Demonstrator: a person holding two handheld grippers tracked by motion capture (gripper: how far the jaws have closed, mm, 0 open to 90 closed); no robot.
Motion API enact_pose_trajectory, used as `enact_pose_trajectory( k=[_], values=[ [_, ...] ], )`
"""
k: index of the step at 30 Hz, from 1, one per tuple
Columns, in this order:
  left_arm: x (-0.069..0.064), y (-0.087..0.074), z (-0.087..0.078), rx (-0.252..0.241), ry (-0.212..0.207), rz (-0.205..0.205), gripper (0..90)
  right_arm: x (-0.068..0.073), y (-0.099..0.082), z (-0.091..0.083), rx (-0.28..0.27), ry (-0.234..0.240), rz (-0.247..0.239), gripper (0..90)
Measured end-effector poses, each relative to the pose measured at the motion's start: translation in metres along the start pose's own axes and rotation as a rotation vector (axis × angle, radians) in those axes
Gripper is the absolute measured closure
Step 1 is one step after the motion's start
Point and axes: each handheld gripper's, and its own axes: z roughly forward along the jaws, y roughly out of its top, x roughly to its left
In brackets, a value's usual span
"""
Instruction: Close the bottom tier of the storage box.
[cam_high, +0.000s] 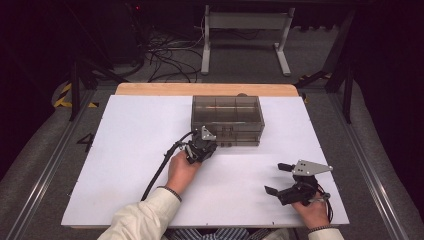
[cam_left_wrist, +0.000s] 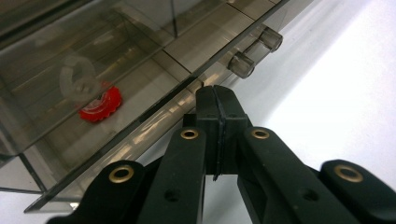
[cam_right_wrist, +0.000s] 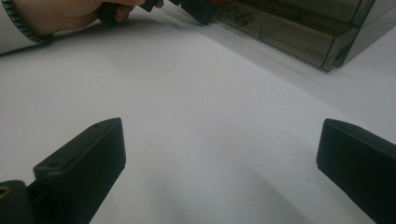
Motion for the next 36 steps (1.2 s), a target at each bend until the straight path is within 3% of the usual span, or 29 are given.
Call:
enact_pose_trajectory(
  k=[17, 20, 26, 36],
  values=[
    [0.0073, -0.0001, 0.003, -0.033, 0.062, -0.005, 89.8, -0.0001, -0.0001, 0.0002, 0.002, 0.0, 0.0, 2.0],
    [0.0086, -0.0003, 0.003, -0.037, 0.055, -0.013, 89.9, -0.0001, -0.0001, 0.0004, 0.003, -0.001, -0.001, 2.0],
    [0.0066, -0.0001, 0.0034, -0.036, 0.077, 0.015, 89.9, -0.0001, 0.0, 0.0004, 0.003, -0.001, 0.0, 2.0],
    [0.0076, 0.0, 0.0034, -0.035, 0.068, 0.008, 89.9, -0.0003, -0.0001, 0.0005, 0.004, -0.001, 0.002, 2.0]
  ],
)
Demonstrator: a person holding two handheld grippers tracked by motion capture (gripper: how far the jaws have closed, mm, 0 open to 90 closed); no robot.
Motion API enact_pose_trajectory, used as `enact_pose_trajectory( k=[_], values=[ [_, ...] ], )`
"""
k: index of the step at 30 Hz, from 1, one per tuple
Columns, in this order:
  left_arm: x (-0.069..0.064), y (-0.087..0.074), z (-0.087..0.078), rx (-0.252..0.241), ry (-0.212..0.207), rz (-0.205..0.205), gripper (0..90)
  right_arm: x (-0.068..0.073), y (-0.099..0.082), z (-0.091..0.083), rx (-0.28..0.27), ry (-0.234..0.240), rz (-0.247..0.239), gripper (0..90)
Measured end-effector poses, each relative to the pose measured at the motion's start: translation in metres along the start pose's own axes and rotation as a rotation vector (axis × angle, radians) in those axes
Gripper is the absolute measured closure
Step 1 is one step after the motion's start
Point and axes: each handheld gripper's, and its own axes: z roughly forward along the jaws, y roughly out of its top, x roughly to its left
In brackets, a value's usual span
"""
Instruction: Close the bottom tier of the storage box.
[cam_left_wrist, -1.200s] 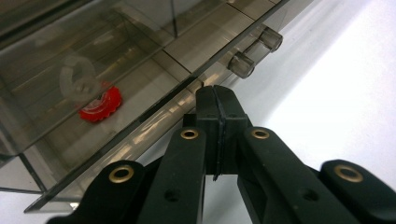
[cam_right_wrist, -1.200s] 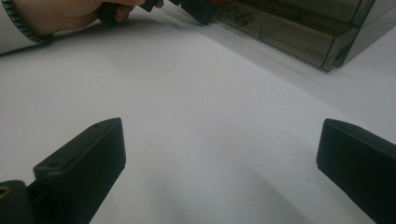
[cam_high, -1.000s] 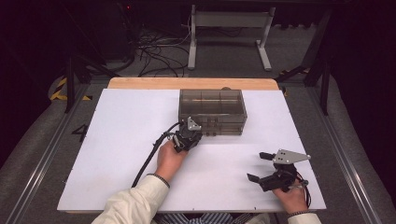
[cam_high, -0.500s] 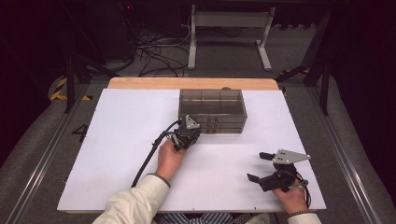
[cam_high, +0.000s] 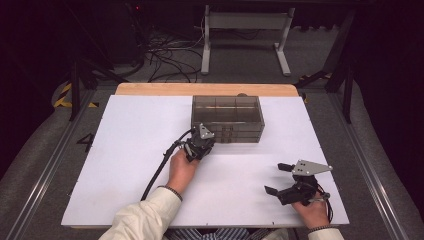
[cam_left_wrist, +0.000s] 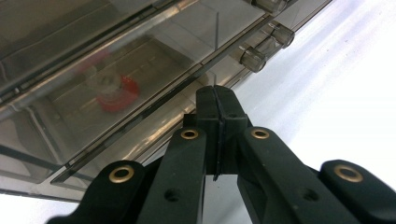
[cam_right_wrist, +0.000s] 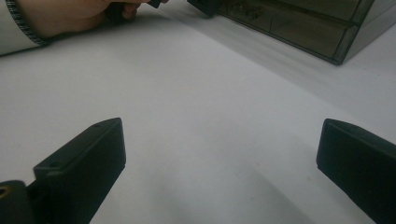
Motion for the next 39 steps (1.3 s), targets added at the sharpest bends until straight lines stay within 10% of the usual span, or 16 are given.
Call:
enact_pose_trajectory(
  k=[39],
  values=[
    [-0.017, 0.01, -0.04, -0.06, -0.143, 0.029, 64.8, 0.0, 0.0, 0.001, 0.004, 0.002, 0.002, 2.0]
  ],
)
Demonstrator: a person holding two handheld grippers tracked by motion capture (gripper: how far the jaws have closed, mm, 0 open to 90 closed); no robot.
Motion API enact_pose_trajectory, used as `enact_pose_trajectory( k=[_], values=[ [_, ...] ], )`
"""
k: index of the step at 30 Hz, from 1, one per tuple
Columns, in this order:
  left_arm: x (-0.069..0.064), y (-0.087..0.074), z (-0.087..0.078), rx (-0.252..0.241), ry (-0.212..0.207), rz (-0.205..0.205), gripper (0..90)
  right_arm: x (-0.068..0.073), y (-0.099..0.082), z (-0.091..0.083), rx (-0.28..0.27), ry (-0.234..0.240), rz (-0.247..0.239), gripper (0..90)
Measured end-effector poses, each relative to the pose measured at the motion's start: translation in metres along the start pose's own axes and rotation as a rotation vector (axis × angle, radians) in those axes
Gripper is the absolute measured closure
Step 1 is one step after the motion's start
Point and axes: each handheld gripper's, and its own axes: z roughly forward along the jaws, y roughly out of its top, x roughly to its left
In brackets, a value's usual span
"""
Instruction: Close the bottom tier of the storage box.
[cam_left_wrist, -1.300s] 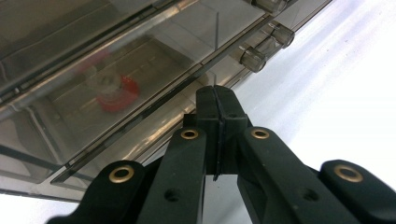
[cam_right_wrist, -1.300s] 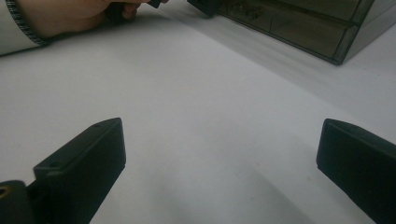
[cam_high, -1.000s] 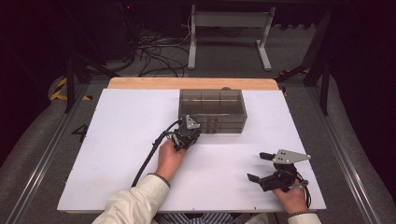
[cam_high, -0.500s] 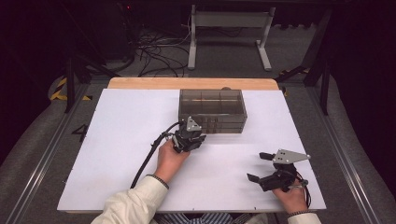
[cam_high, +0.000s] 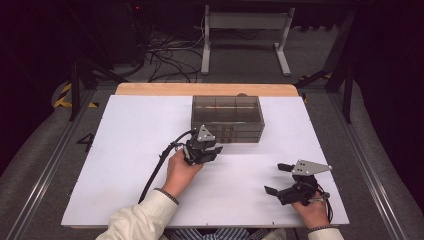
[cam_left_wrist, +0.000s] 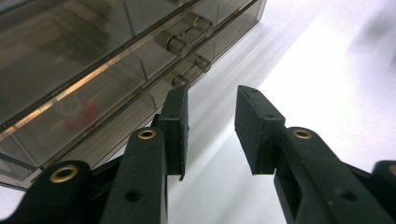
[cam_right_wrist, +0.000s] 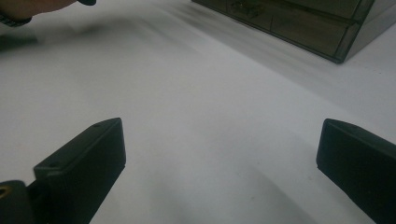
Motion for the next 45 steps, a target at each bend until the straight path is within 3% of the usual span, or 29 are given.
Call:
enact_pose_trajectory(
  k=[8, 17, 23, 29, 32, 35, 45],
  values=[
    [0.001, 0.001, -0.005, -0.004, -0.012, -0.009, 60.9, 0.0, 0.0, 0.0, 0.0, -0.001, 0.0, 2.0],
    [0.005, 0.002, -0.022, -0.03, -0.057, -0.013, 42.1, 0.0, 0.0, 0.0, -0.004, 0.002, 0.004, 1.9],
    [0.011, 0.0, -0.043, -0.061, -0.095, -0.016, 31.3, 0.0, 0.0, -0.001, -0.005, 0.002, 0.004, 1.8],
    [0.015, -0.002, -0.061, -0.073, -0.085, 0.005, 19.1, 0.0, 0.0, -0.001, -0.006, 0.004, 0.006, 1.8],
    [0.016, -0.007, -0.073, -0.078, -0.087, 0.013, 12.9, 0.0, 0.0, -0.001, -0.005, 0.004, 0.004, 1.8],
    [0.02, -0.014, -0.083, -0.102, -0.097, -0.005, 9.9, 0.0, 0.0, -0.001, -0.007, 0.004, 0.003, 1.8],
    [0.03, -0.039, -0.11, -0.131, -0.072, -0.028, 5.0, 0.0, 0.0, -0.001, -0.005, 0.003, 0.005, 1.7]
  ],
)
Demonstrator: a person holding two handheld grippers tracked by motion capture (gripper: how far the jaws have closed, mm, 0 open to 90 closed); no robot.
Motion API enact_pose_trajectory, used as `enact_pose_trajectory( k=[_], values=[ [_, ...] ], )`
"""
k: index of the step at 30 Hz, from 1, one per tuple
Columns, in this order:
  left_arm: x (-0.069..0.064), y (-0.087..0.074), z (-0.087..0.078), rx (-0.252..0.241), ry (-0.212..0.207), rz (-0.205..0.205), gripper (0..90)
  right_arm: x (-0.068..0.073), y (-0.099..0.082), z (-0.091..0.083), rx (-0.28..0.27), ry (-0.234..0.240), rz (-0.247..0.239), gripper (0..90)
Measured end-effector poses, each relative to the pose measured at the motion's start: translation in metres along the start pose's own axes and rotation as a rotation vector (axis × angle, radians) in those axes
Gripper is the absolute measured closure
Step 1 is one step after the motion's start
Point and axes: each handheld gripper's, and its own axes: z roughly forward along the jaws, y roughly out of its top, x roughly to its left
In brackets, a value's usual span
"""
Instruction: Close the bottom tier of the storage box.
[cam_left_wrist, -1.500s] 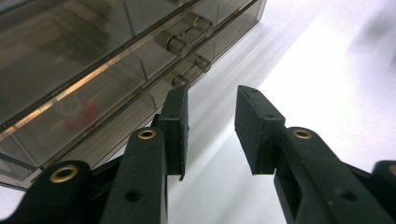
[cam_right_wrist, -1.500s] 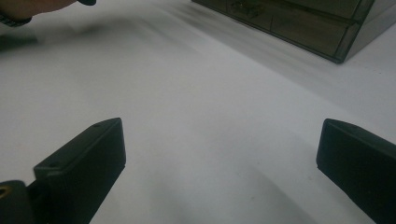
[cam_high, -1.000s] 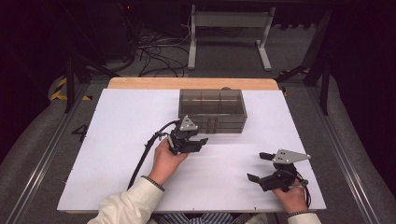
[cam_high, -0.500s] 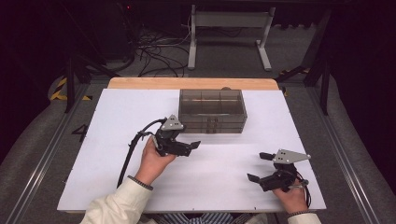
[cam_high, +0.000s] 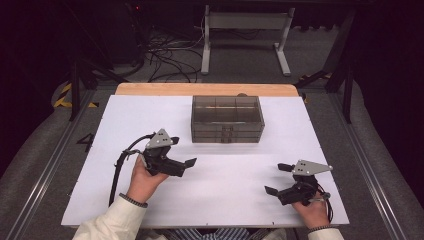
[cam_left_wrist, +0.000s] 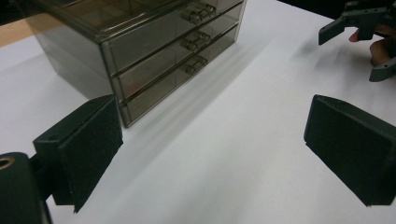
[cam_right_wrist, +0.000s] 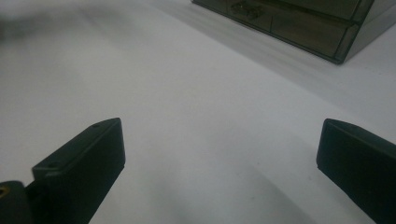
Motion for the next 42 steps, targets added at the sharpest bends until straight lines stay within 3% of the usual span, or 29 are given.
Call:
enact_pose_trajectory(
  k=[5, 10, 19, 26, 33, 42],
  values=[
    [0.006, -0.014, -0.019, -0.024, 0.02, -0.029, 4.5, 0.0, 0.0, 0.0, 0.0, -0.001, -0.003, 1.7],
    [0.012, -0.031, -0.029, -0.029, 0.056, -0.029, 4.2, 0.0, 0.0, 0.0, 0.001, 0.0, -0.003, 1.7],
    [0.022, -0.063, -0.046, -0.04, 0.068, -0.083, 2.1, 0.0, 0.0, 0.0, 0.0, 0.001, -0.003, 1.7],
    [0.024, -0.083, -0.055, -0.026, 0.092, -0.061, 1.4, 0.0, 0.0, 0.0, 0.0, 0.002, -0.001, 1.7],
    [0.028, -0.1, -0.064, -0.026, 0.096, -0.11, 1.0, 0.0, 0.0, 0.0, -0.002, 0.003, 0.0, 1.6],
    [0.028, -0.115, -0.069, -0.025, 0.128, -0.09, 0.7, 0.0, 0.0, 0.0, 0.0, 0.002, 0.0, 1.6]
  ],
)
